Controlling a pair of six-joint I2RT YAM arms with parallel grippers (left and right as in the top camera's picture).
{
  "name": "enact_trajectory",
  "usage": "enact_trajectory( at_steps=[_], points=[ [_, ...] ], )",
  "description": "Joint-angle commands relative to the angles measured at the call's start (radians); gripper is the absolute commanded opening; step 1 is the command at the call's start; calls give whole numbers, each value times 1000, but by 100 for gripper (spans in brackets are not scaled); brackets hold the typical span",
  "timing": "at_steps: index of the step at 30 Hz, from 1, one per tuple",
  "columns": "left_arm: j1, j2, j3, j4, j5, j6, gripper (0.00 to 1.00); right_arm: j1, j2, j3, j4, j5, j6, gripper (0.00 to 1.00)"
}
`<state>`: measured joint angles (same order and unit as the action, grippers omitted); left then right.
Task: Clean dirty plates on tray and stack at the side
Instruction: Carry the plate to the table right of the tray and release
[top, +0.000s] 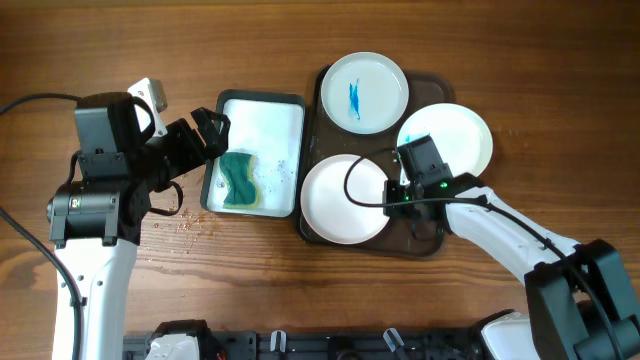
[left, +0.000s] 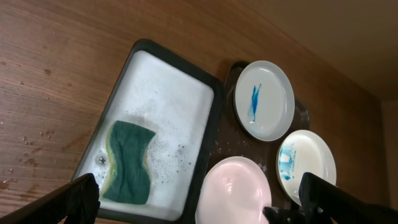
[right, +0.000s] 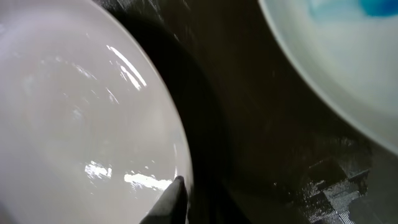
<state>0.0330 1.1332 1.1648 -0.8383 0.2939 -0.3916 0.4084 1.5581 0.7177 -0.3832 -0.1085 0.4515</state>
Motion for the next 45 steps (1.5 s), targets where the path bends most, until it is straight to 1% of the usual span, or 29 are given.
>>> enact_trajectory(
  at_steps=[1,4,7,10,11,13,16,18,21,22,23,24,25,28,29,30,32,34,37,41,42,43,45],
  points=[
    [5,0,14,0,1,-6,100,3,15,-13,0,18,27,4],
    [5,0,14,0,1,-6,100,2,-23,35,-69,58,19,4],
    [5,0,14,0,1,-6,100,-21,-125,144,-227,196,6,4],
    [5,0,14,0,1,-6,100,-30,-261,263,-325,371,-99,4],
    [5,0,14,0,1,-6,100,-30,-306,297,-338,449,-122,4],
    [5,0,14,0,1,-6,100,-30,-364,323,-336,584,-122,4],
    [5,0,14,0,1,-6,100,-42,-447,327,-301,873,-124,4],
    [5,0,14,0,1,-6,100,-82,-468,327,-303,918,-140,4],
    [5,0,14,0,1,-6,100,-231,-457,325,-295,883,-135,4],
    [5,0,14,0,1,-6,100,-335,-438,326,-273,815,-137,4],
    [5,0,14,0,1,-6,100,-404,-422,326,-256,769,-137,4],
    [5,0,14,0,1,-6,100,-480,-402,325,-237,708,-138,4],
    [5,0,14,0,1,-6,100,-581,-370,325,-210,596,-147,4],
    [5,0,14,0,1,-6,100,-787,-262,325,-166,310,-196,4],
    [5,0,14,0,1,-6,100,-858,-198,325,-161,240,-218,5],
    [5,0,14,0,1,-6,100,-894,-154,326,-164,230,-217,4],
    [5,0,14,0,1,-6,100,-946,-47,325,-179,207,-218,4],
    [5,0,14,0,1,-6,100,-952,29,325,-197,172,-217,4],
    [5,0,14,0,1,-6,100,-929,103,321,-223,116,-216,4],
    [5,0,14,0,1,-6,100,-872,153,321,-277,116,-212,4],
    [5,0,14,0,1,-6,100,-859,151,321,-289,128,-212,13],
    [5,0,14,0,1,-6,100,-852,141,324,-304,149,-212,31],
    [5,0,14,-1,1,-6,100,-842,93,339,-336,203,-201,44]
  ],
)
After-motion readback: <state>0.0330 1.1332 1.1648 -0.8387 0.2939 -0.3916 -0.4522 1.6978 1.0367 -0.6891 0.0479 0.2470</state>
